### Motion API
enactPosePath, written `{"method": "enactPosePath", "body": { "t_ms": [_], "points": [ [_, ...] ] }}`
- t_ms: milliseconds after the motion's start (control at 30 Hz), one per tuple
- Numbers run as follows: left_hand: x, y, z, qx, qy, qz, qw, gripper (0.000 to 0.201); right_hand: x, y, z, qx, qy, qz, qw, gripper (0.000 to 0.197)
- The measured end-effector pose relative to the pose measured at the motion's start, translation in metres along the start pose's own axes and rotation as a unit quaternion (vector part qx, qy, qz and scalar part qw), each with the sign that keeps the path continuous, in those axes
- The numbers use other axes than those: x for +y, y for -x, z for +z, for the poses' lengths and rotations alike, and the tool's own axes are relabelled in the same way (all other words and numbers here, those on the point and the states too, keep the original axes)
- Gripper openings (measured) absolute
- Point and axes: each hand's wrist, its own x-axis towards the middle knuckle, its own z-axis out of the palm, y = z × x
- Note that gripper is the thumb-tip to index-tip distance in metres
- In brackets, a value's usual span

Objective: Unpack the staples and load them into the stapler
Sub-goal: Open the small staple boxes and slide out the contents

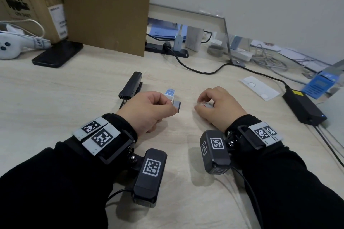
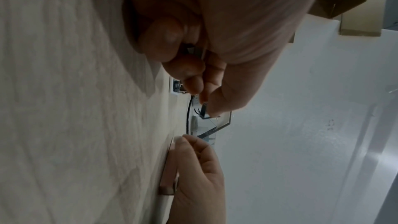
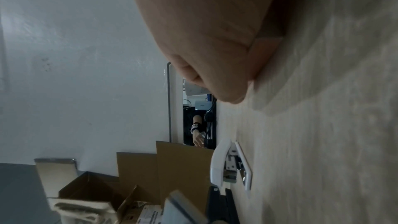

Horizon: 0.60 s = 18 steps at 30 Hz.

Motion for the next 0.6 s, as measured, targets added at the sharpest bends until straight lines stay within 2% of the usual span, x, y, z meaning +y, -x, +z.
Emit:
{"method": "enactPosePath", "body": {
  "t_ms": [67,133,200,267,367,600],
  "points": [
    [0.002,0.001,0.001,0.002,-0.001,-0.005,1.000,0.020,-0.005,0.003,0.000,0.070,-0.034,-0.048,0.996,0.010],
    [0.003,0.002,0.002,0.004,0.001,-0.008,1.000,0.019,-0.017,0.009,-0.002,0.109,-0.092,-0.145,0.979,0.014],
    [0.003,0.002,0.001,0.002,0.007,-0.011,1.000,0.019,-0.030,0.016,-0.001,0.089,-0.121,-0.236,0.960,0.025],
    [0.004,0.003,0.001,-0.001,0.009,-0.011,1.000,0.019,-0.038,0.021,0.002,0.060,-0.129,-0.283,0.948,0.033],
    [0.005,0.004,0.001,-0.008,0.006,-0.012,1.000,0.020,-0.042,0.020,0.006,0.056,-0.129,-0.305,0.942,0.028],
    [0.007,0.007,0.006,-0.004,-0.013,-0.002,1.000,0.019,-0.040,0.019,0.006,0.054,-0.113,-0.286,0.950,0.010]
  ]
}}
